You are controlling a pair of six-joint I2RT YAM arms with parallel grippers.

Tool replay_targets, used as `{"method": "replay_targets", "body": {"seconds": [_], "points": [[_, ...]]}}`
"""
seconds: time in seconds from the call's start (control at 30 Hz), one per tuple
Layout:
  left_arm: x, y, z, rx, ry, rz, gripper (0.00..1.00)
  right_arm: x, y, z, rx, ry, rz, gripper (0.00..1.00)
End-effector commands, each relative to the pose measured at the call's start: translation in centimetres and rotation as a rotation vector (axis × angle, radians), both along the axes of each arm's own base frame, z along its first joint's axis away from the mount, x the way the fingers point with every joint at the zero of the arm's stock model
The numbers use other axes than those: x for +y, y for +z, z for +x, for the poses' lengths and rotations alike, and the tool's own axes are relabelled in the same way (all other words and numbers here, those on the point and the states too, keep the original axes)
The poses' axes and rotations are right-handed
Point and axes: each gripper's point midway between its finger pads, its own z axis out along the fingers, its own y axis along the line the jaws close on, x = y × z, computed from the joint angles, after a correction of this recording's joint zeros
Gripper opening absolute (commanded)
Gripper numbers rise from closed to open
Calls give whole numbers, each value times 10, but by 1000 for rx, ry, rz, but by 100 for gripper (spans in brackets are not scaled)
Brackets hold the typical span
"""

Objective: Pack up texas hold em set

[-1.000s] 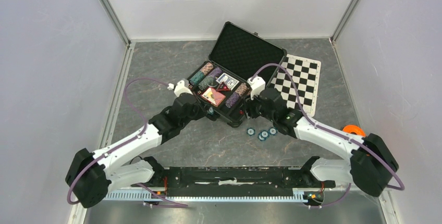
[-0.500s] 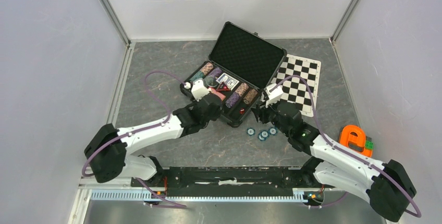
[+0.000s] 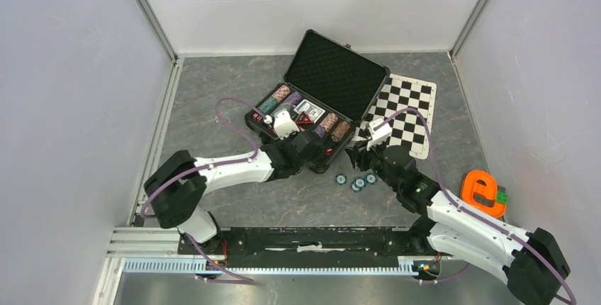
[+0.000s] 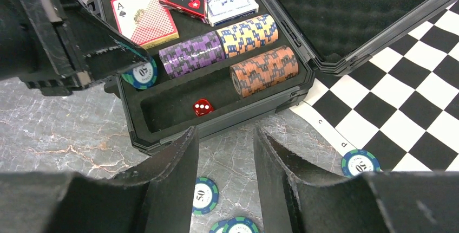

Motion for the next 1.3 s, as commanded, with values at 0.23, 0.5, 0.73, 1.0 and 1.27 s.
{"method": "replay_targets", "body": {"seconds": [0.23, 0.5, 0.73, 1.0, 1.27], "points": [[-12, 21, 15, -117, 186, -43, 34, -4, 17, 1, -51, -25, 62, 48], [-16, 18, 12, -106, 178, -68, 31, -1, 15, -1, -43, -8, 62, 48], [-12, 19, 10, -103, 182, -83, 26, -1, 14, -2, -35, -3, 56, 48], [0, 65, 6, -178, 70, 10, 40, -3, 14, -4, -18, 4, 18, 49], [5, 111, -19, -243, -252, 69, 57, -9, -8, -16, 127, -4, -48, 79]]}}
